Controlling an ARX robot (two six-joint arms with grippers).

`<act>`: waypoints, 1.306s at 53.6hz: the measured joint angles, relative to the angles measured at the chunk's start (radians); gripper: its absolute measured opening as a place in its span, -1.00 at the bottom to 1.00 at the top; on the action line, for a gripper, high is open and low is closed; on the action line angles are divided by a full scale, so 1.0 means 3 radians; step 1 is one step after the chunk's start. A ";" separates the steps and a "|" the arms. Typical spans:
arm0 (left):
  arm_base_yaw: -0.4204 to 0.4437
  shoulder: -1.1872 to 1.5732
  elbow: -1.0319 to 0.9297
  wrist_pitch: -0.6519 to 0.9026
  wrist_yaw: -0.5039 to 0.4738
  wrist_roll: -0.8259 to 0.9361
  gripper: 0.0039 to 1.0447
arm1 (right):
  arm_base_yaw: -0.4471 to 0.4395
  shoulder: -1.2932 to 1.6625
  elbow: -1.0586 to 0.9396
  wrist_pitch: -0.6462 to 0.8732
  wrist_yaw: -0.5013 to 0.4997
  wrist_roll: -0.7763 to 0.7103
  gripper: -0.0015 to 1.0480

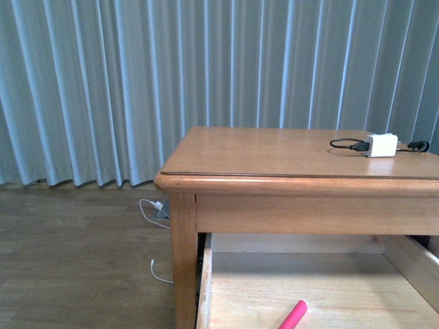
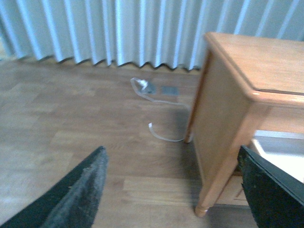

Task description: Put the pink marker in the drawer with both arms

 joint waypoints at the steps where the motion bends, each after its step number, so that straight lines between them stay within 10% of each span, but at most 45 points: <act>1: -0.0001 -0.0029 -0.0045 0.0047 0.0043 0.0029 0.49 | 0.0000 0.0000 0.0000 0.0000 0.0000 0.0000 0.84; 22: -0.0008 -0.0501 -0.0573 0.0126 0.0079 0.0120 -0.94 | 0.0000 0.0000 0.0000 0.0000 0.0000 0.0000 0.84; 70: -0.0008 -0.1630 -0.0890 -0.0613 0.0081 0.0134 -0.93 | 0.0000 0.0000 0.0000 0.0000 0.0001 0.0000 0.84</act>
